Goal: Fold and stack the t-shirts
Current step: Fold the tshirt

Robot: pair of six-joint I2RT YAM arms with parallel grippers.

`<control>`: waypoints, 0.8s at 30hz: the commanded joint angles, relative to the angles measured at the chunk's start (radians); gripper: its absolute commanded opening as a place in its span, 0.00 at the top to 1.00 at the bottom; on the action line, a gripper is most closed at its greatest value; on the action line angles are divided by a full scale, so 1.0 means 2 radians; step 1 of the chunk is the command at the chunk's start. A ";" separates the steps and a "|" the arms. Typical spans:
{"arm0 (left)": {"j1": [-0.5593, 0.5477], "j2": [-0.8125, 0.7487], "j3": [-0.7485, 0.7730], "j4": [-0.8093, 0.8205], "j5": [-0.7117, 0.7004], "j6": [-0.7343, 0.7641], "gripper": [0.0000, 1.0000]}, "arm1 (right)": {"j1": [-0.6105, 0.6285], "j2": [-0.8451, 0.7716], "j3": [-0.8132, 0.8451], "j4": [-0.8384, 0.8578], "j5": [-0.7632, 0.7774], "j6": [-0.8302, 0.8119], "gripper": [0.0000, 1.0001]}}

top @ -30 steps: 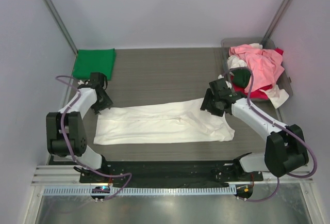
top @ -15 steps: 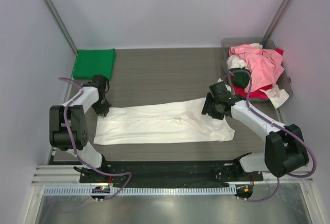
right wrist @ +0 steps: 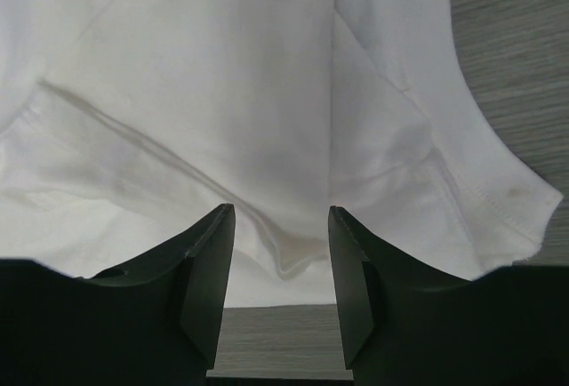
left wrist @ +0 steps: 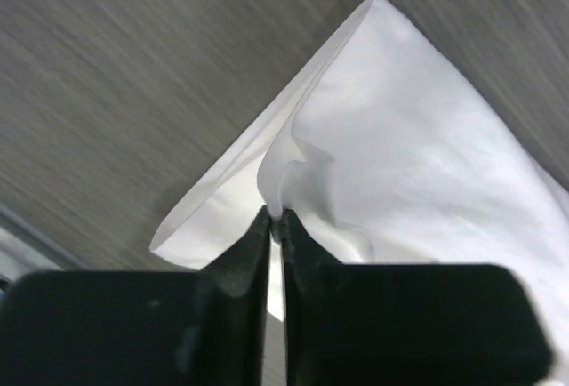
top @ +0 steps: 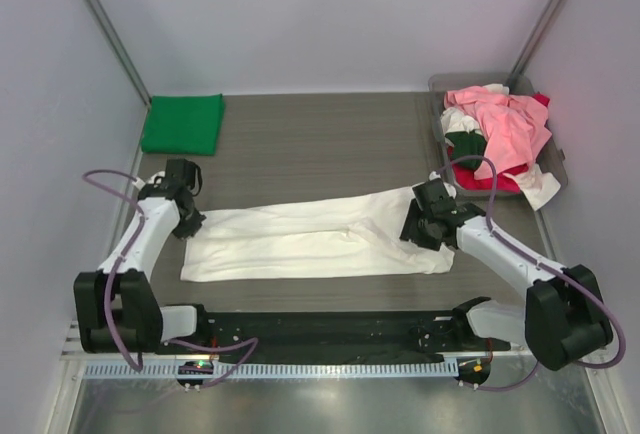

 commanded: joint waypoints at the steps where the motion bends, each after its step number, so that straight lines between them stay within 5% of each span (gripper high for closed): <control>1: -0.001 -0.047 -0.021 -0.036 -0.026 -0.039 0.85 | 0.001 -0.044 -0.017 -0.001 0.014 0.014 0.48; 5: -0.001 -0.095 -0.040 -0.041 -0.014 -0.075 0.36 | 0.002 -0.068 -0.034 -0.009 0.010 0.017 0.48; 6: -0.001 -0.107 -0.044 -0.042 -0.015 -0.080 0.33 | 0.002 -0.072 -0.034 -0.012 0.012 0.017 0.48; 10: -0.002 -0.159 -0.049 -0.021 -0.014 -0.073 0.31 | 0.002 -0.088 -0.033 -0.018 0.007 0.017 0.48; 14: -0.001 -0.168 -0.047 0.046 0.065 -0.029 0.32 | 0.002 -0.087 -0.023 -0.014 0.005 0.020 0.47; 24: -0.126 0.092 0.041 0.049 0.083 0.027 0.34 | 0.001 0.075 0.024 0.042 -0.048 0.060 0.44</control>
